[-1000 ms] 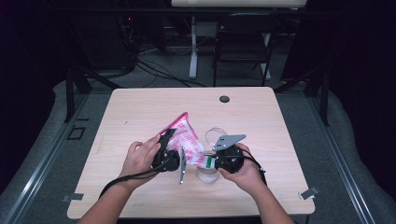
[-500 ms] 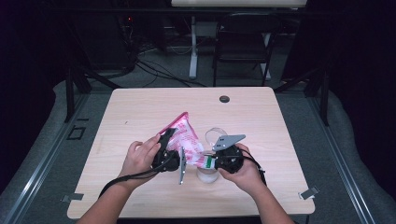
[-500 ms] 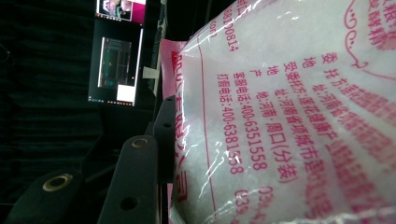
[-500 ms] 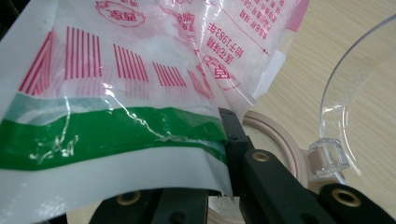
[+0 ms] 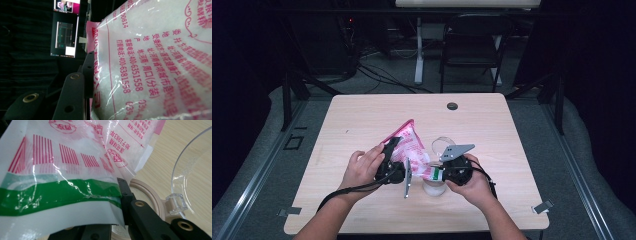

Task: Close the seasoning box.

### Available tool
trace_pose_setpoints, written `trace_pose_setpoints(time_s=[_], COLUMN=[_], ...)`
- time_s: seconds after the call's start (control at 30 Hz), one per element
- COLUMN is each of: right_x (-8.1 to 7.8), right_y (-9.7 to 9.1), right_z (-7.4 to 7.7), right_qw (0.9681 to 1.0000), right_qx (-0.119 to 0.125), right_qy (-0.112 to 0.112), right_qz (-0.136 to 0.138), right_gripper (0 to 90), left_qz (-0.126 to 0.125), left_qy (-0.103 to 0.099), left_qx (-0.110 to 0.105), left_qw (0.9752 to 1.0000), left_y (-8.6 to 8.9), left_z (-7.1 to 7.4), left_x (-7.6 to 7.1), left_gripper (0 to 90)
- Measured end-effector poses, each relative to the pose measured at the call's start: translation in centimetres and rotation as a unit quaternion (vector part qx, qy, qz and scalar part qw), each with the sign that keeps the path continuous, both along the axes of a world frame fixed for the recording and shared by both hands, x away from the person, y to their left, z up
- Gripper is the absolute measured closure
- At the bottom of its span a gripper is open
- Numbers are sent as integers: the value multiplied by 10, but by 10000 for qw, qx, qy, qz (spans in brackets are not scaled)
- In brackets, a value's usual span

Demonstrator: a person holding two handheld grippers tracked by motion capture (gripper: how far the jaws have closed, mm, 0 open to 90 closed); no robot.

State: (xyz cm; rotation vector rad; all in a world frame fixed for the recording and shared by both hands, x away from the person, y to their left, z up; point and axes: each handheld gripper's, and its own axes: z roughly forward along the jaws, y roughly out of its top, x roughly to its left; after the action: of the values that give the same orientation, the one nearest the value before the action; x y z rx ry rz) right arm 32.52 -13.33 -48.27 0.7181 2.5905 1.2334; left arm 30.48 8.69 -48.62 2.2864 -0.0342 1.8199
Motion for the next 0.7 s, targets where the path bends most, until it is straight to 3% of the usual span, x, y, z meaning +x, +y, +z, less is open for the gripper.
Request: trace_pose_setpoints(time_s=[0.7], right_x=[0], right_y=[0], right_z=[-1], right_qw=[10000], right_qx=[-8], right_qy=[13], right_qz=[-24], right_gripper=[900], left_qz=[-54], left_qy=[-189], left_qx=[98], left_qw=[9998], left_y=[-2], left_z=[0], left_x=[-3], left_gripper=[615])
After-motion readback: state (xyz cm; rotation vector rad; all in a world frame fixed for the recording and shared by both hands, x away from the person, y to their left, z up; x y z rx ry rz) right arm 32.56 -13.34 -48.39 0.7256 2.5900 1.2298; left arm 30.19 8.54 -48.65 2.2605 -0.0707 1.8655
